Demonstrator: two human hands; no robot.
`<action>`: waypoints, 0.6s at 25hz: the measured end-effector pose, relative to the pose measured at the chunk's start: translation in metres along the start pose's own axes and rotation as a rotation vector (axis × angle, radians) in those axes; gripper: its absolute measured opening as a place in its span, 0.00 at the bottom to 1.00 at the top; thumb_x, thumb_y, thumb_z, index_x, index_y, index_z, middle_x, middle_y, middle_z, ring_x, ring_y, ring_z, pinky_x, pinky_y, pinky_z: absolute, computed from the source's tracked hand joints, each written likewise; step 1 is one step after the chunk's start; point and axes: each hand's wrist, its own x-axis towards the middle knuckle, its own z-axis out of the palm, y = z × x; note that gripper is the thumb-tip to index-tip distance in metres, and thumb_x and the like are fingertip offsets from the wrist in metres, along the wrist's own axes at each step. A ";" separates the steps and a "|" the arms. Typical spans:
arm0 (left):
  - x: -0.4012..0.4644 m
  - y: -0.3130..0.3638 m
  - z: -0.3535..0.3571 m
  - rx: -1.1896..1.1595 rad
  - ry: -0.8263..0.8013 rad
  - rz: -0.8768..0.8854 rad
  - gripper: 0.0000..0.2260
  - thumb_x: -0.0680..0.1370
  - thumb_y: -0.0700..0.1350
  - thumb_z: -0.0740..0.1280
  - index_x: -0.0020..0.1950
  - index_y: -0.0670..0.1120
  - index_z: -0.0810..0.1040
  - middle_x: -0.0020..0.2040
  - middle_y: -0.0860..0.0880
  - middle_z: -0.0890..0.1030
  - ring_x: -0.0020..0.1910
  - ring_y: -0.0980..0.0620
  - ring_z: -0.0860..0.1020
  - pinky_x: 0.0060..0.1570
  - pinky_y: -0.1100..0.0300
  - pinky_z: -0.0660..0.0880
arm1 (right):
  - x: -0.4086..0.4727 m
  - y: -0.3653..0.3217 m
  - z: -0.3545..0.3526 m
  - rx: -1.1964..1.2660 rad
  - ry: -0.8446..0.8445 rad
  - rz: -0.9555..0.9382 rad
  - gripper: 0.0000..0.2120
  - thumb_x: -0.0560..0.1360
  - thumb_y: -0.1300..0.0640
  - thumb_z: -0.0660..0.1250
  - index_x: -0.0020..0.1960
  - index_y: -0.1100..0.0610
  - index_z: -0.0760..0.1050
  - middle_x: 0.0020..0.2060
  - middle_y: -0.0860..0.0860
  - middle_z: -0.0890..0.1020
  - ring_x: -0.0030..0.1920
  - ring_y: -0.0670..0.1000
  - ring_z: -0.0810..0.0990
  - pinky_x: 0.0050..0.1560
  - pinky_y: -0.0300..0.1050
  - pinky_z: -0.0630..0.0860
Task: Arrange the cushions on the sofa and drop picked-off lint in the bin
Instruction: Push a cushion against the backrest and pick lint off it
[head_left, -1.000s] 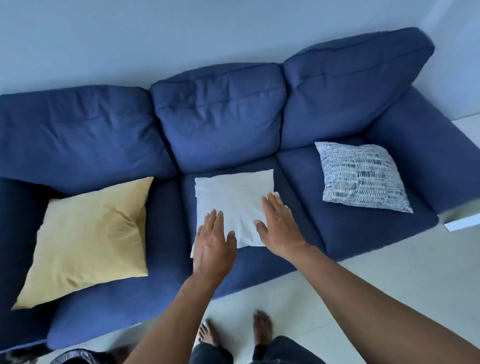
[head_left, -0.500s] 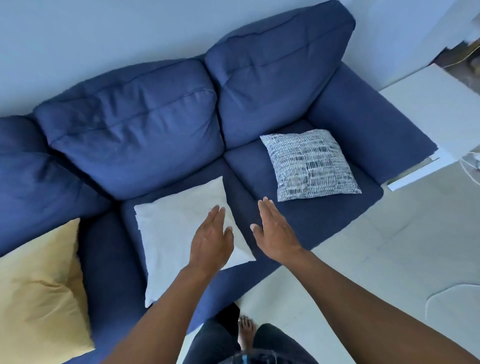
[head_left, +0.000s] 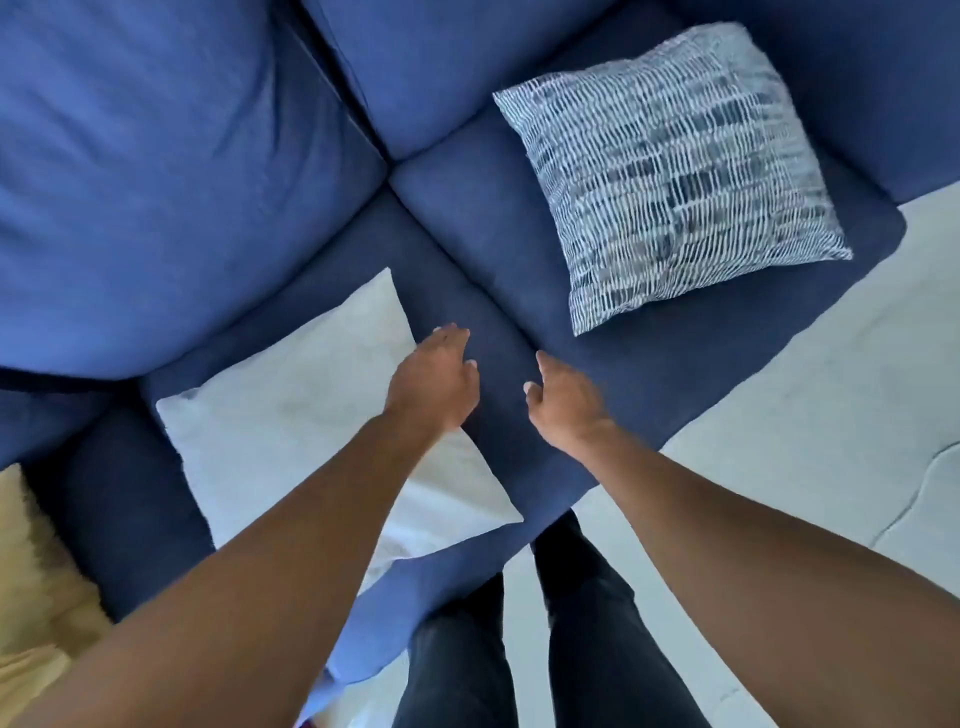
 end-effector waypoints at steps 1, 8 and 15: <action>0.026 -0.003 0.014 0.022 -0.019 -0.005 0.22 0.84 0.46 0.59 0.78 0.44 0.66 0.80 0.47 0.65 0.79 0.48 0.62 0.76 0.52 0.62 | 0.024 0.009 0.010 0.001 -0.025 0.019 0.20 0.82 0.55 0.59 0.71 0.61 0.67 0.67 0.59 0.75 0.67 0.61 0.74 0.64 0.53 0.71; 0.156 -0.046 0.079 0.304 -0.050 0.057 0.36 0.82 0.58 0.61 0.82 0.39 0.52 0.83 0.40 0.51 0.83 0.44 0.47 0.80 0.46 0.44 | 0.105 0.034 0.064 -0.113 -0.077 0.012 0.24 0.76 0.65 0.60 0.72 0.60 0.68 0.65 0.57 0.77 0.66 0.58 0.75 0.67 0.48 0.71; 0.239 -0.058 0.077 0.343 -0.010 -0.033 0.52 0.73 0.74 0.56 0.83 0.40 0.41 0.83 0.41 0.42 0.82 0.45 0.39 0.80 0.46 0.37 | 0.132 0.015 0.088 -0.136 -0.001 0.157 0.25 0.77 0.61 0.62 0.73 0.59 0.63 0.68 0.61 0.70 0.65 0.61 0.75 0.67 0.51 0.70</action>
